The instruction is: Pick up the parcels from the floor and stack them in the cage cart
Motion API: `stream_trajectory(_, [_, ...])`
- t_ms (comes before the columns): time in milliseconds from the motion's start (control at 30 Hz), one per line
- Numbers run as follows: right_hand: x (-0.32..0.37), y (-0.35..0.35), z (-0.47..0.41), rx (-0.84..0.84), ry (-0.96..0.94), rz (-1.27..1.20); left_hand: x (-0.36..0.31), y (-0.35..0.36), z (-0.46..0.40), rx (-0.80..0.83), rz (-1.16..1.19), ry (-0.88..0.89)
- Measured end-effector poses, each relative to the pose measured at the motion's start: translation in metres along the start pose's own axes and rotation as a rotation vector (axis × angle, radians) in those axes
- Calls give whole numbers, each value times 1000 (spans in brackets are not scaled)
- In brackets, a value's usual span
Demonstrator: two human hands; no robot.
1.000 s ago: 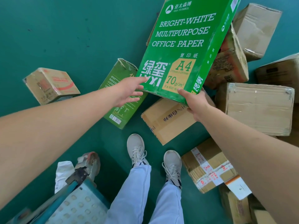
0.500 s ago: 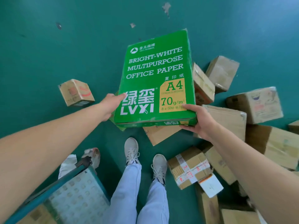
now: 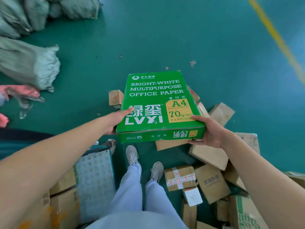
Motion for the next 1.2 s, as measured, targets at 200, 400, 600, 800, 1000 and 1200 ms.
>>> stream_trajectory(200, [-19, 28, 44, 18, -2, 252, 72, -45, 57, -39, -33, 4])
stream_trajectory(400, [-46, 62, 65, 2, 1, 450, 96, -29, 180, -14, 85, -13])
stream_trajectory(600, [-96, 97, 81, 46, 33, 641, 161, -26, 251, -53, 207, -83])
stream_trajectory(800, [-189, 135, 95, 71, 102, 766, 259, -12, 346, -159, 230, -110])
stream_trajectory(1000, [-279, 217, 123, 124, 71, 1026, 378, -13, 461, -270, 371, -118])
stream_trajectory(1200, [-351, 316, 132, 218, 99, 1224, 469, -14, 568, -444, 551, -81])
Point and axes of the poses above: each hand's wrist, its own z-axis away from the middle knuckle, its own y-axis out of the palm, x = y × z, the point moved 5 cm from there along -z, towards the middle knuckle, and after that the axes turned 14 degrees about y, right-handed, at the moved point
